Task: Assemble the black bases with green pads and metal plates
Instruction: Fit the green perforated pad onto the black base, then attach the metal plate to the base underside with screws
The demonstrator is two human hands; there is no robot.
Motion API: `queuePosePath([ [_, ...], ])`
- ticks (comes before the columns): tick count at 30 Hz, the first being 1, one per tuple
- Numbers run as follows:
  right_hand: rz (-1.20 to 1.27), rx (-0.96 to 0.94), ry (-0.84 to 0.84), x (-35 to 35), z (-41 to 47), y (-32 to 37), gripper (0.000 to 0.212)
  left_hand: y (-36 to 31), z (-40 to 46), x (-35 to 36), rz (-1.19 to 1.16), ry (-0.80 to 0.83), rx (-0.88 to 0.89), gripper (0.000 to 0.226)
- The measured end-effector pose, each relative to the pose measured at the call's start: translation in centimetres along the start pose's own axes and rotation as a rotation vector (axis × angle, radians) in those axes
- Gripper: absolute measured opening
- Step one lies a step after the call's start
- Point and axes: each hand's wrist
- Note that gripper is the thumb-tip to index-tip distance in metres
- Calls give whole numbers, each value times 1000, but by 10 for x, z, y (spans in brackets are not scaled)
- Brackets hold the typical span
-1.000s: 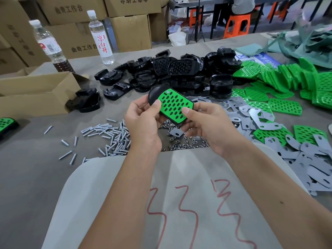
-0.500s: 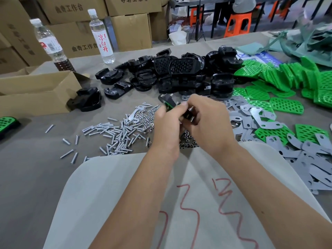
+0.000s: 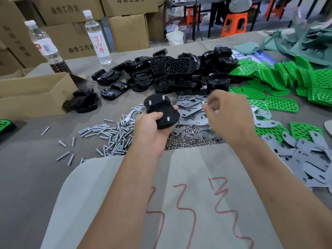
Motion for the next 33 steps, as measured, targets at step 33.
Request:
queuePosePath([
  [33,708,125,-195,5,4,-5,47,9,7,-2,161,10,48,34],
])
Point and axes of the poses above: each hand's wrist, its own z-axis towards the middle knuckle, its own x-axis out of the palm, y = z × x, and after that the axes turned 9 degrees about z, right-handed
